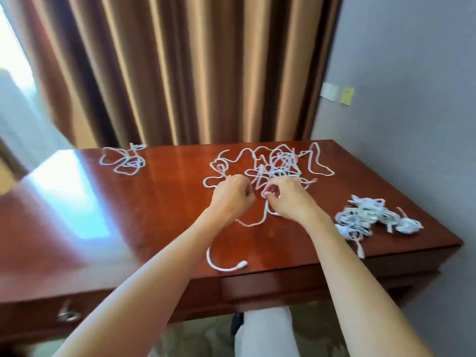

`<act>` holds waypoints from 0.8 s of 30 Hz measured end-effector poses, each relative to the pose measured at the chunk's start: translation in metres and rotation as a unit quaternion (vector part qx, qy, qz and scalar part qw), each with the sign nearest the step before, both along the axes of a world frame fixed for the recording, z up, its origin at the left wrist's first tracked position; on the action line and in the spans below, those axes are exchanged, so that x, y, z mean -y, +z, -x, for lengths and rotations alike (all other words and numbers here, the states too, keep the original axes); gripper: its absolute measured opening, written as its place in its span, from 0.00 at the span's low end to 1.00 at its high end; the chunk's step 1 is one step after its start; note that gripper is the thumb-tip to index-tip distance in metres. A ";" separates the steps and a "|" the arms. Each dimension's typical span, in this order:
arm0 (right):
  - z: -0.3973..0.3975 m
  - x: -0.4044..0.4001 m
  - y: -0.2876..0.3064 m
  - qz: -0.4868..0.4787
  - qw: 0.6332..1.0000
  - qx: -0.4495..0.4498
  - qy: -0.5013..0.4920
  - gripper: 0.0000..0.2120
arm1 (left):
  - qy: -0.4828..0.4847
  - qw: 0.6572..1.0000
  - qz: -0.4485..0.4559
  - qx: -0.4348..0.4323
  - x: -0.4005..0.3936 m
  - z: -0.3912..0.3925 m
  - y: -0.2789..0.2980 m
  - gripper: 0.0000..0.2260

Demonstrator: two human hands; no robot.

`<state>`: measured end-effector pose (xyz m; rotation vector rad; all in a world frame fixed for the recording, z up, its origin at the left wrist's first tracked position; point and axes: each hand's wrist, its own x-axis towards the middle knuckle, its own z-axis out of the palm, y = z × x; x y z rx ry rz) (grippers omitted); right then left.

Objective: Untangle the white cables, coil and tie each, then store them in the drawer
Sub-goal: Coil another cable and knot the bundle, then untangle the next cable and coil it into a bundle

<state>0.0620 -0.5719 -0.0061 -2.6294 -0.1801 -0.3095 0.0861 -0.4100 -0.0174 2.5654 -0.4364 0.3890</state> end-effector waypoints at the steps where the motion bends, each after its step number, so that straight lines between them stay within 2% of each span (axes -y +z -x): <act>1: -0.008 -0.018 -0.001 0.002 1.000 -0.001 0.018 0.06 | 0.017 1.000 -0.001 -0.005 -0.018 -0.002 -0.001 0.05; 7: -0.055 -0.110 -0.014 0.016 0.995 -0.037 0.088 0.06 | 0.109 0.993 0.020 -0.047 -0.115 -0.022 -0.023 0.05; 13: -0.110 -0.214 -0.036 0.092 0.977 -0.093 0.170 0.16 | 0.182 0.982 0.038 -0.039 -0.215 -0.053 -0.063 0.07; 17: -0.148 -0.276 -0.058 0.096 0.968 -0.110 0.203 0.23 | 0.201 0.977 0.064 -0.015 -0.260 -0.081 -0.090 0.04; 20: -0.175 -0.310 -0.079 0.037 0.978 -0.082 0.188 0.24 | 0.214 0.974 0.078 -0.010 -0.282 -0.114 -0.095 0.04; 24: -0.206 -0.336 -0.097 0.031 0.987 -0.007 0.157 0.23 | 0.235 0.972 0.025 0.005 -0.302 -0.150 -0.097 0.16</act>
